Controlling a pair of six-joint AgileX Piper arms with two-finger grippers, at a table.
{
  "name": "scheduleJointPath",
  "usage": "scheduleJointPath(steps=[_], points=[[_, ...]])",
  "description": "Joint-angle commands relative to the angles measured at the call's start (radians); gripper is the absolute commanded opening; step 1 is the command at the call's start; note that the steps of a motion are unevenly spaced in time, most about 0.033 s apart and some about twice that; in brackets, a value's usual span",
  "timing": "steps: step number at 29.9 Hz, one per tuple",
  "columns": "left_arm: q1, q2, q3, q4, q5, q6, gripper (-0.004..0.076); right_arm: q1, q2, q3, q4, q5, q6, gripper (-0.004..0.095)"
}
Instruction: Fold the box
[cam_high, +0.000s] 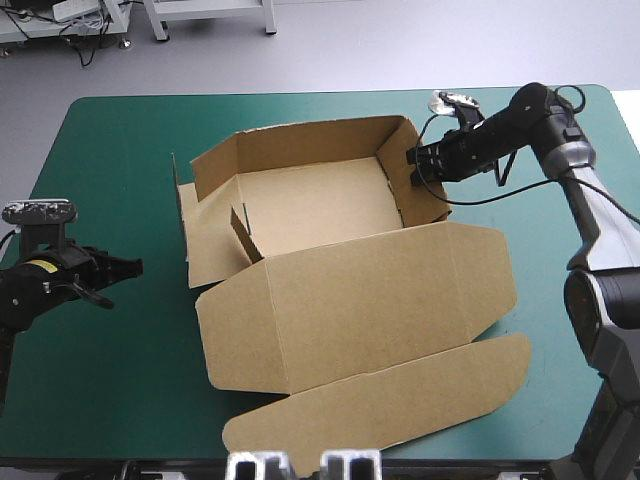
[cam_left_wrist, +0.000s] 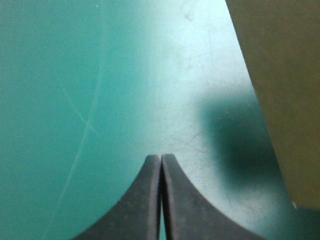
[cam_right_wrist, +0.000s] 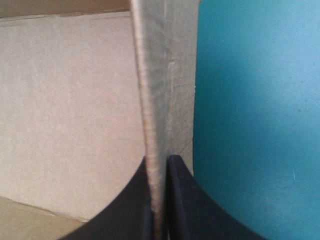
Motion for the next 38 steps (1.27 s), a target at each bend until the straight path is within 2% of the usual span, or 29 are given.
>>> scheduleJointPath(steps=[1, 4, 10, 15, 26, 31, 38], points=[[0.005, 0.032, -0.027, -0.091, -0.101, 0.005, -0.0010, 0.000, -0.140, -0.030, 0.078, 0.020, 0.015, -0.0009], [0.005, 0.066, -0.027, -0.189, -0.126, 0.031, -0.0010, 0.000, -0.203, -0.030, 0.066, 0.020, 0.023, -0.0009], [0.005, 0.091, -0.027, -0.512, -0.152, 0.218, -0.0010, 0.000, -0.297, -0.030, -0.030, 0.018, 0.070, -0.0011], [0.005, 0.108, -0.027, -0.734, -0.141, 0.330, -0.0010, -0.002, -0.363, -0.030, -0.034, 0.018, 0.086, -0.0011], [0.005, 0.154, -0.029, -1.102, 0.037, 0.533, -0.0010, -0.002, -0.452, -0.030, -0.059, 0.012, 0.095, -0.0013], [0.005, 0.154, -0.029, -1.200, 0.138, 0.578, -0.0010, -0.002, -0.466, -0.030, -0.106, -0.008, 0.096, -0.0013], [0.005, 0.154, -0.029, -1.251, 0.227, 0.580, -0.0010, 0.002, -0.466, -0.030, -0.110, -0.072, 0.096, -0.0013]])
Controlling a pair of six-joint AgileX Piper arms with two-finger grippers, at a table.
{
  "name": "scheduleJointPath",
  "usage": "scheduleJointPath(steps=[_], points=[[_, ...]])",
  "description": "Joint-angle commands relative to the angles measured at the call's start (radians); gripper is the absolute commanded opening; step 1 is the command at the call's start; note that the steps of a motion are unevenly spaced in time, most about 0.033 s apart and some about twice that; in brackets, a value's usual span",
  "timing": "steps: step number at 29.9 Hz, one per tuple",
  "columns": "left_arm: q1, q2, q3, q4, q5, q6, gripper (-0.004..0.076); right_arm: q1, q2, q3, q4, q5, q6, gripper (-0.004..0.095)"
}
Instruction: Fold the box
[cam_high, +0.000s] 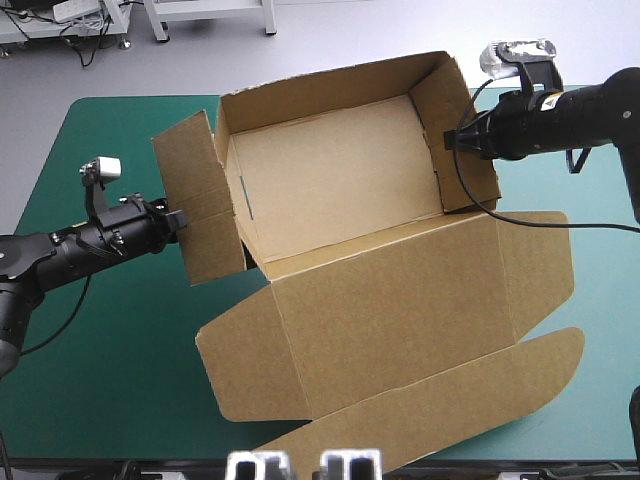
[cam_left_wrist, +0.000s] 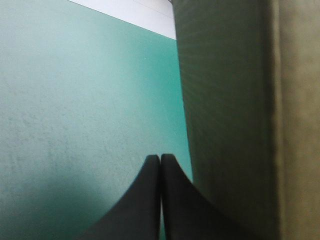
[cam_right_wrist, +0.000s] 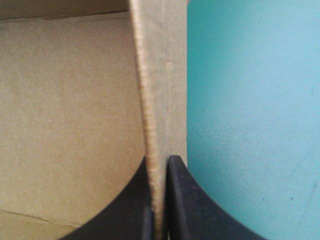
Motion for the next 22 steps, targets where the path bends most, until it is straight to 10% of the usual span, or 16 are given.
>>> scheduleJointPath(steps=[1, 22], points=[[-0.003, -0.017, -0.029, -0.103, 0.051, 0.005, -0.0010, 0.002, -0.041, -0.030, 0.043, -0.095, 0.011, -0.0013], [-0.003, -0.017, -0.029, -0.224, 0.093, 0.058, -0.0010, 0.002, -0.041, 0.140, 0.113, -0.287, -0.080, -0.0013]])
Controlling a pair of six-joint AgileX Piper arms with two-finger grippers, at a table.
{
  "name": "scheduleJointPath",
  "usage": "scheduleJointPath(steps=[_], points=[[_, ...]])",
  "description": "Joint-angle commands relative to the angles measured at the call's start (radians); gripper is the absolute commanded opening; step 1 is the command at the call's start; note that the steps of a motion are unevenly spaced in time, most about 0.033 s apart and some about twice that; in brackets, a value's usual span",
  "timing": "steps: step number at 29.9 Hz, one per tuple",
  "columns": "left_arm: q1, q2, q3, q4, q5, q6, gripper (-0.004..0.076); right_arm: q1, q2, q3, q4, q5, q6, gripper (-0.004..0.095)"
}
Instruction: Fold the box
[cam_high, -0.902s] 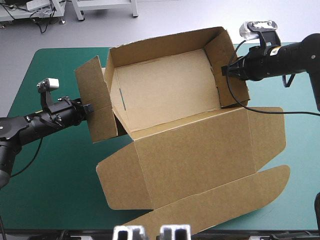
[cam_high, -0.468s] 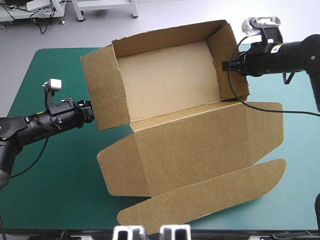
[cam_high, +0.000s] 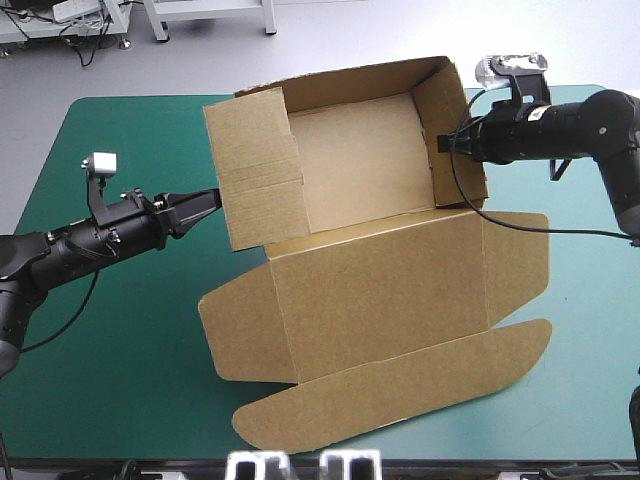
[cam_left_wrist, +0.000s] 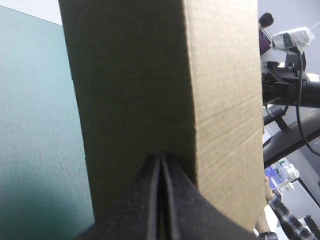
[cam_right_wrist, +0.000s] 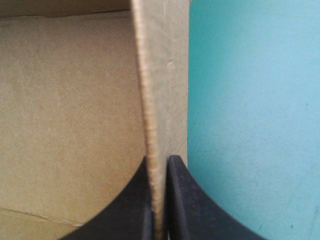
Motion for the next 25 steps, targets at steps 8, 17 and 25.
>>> scheduleJointPath(steps=[8, 17, 25], points=[[-0.003, -0.017, -0.029, -0.090, 0.060, 0.054, 0.0041, 0.002, -0.033, -0.026, 0.094, -0.087, -0.030, -0.0012], [-0.003, -0.017, -0.029, -0.114, 0.079, 0.076, 0.0365, 0.066, 0.001, -0.026, 0.092, -0.114, -0.039, -0.0013], [-0.003, -0.017, -0.029, -0.029, -0.006, 0.078, 0.0366, 0.104, 0.019, -0.026, 0.094, -0.131, -0.039, -0.0013]])
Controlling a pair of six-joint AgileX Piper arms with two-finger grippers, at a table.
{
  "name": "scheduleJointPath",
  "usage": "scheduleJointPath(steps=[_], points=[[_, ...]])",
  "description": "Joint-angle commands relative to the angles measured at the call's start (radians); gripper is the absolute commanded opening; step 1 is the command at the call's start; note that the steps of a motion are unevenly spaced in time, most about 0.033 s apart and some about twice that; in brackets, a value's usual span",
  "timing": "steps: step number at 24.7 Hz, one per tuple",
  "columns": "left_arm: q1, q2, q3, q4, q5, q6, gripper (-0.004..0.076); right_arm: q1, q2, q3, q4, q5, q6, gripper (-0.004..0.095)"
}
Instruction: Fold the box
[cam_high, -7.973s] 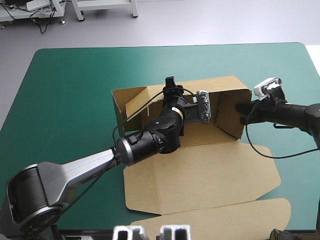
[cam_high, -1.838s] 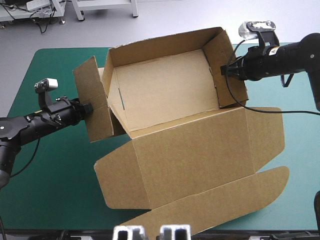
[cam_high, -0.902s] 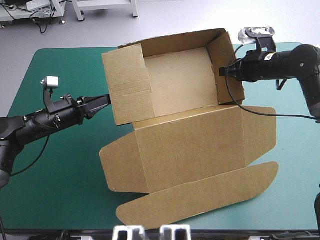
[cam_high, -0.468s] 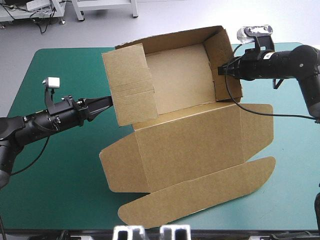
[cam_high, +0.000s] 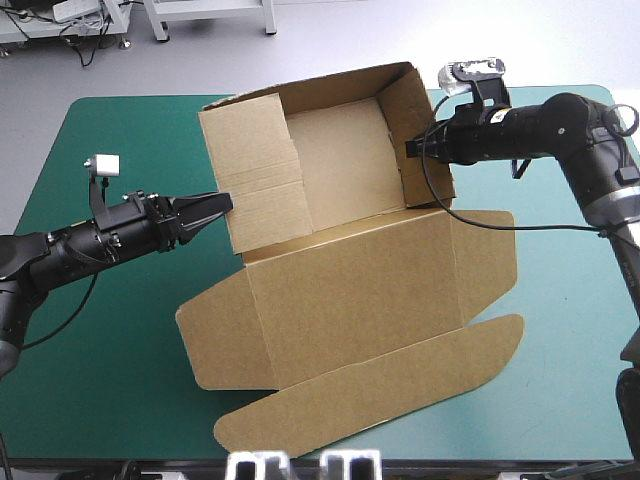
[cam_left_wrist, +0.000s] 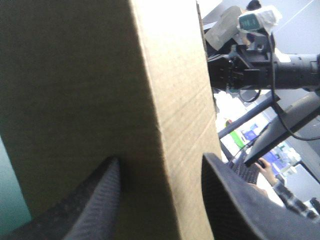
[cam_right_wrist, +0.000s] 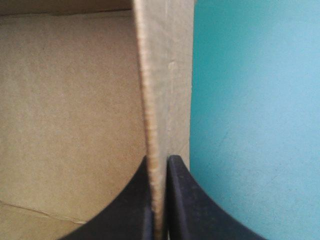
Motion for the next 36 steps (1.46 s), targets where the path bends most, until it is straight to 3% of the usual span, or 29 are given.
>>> scheduleJointPath(steps=[1, 11, 19, 21, 22, 24, 27, 36], points=[[-0.003, -0.017, -0.029, -0.009, -0.054, 0.003, 0.0366, 0.007, -0.043, -0.030, 0.061, -0.054, 0.001, -0.0013], [-0.003, -0.017, -0.029, 0.134, -0.196, -0.052, 0.0352, 0.081, -0.043, -0.030, 0.053, -0.064, 0.005, 0.0000], [-0.003, -0.016, -0.029, 0.318, -0.266, -0.148, 0.0340, 0.255, -0.041, -0.030, -0.027, -0.115, 0.100, 0.0000], [-0.003, -0.016, -0.029, 0.348, -0.266, -0.166, 0.0279, 0.283, -0.041, -0.030, -0.062, -0.127, 0.128, 0.0000], [-0.003, -0.016, -0.029, 0.364, -0.261, -0.187, 0.0141, 0.301, -0.041, -0.030, -0.111, -0.129, 0.177, 0.0000], [-0.005, -0.016, -0.030, 0.357, -0.231, -0.177, -0.0008, 0.312, -0.041, -0.030, -0.187, -0.115, 0.246, 0.0000], [-0.032, -0.016, -0.106, 0.389, -0.171, -0.208, -0.0010, 0.312, -0.041, -0.030, -0.291, -0.048, 0.354, 0.0000], [-0.203, 0.062, -0.414, 0.911, -0.167, -0.583, -0.0010, 0.312, -0.023, -0.030, -0.461, 0.139, 0.543, 0.0000]])
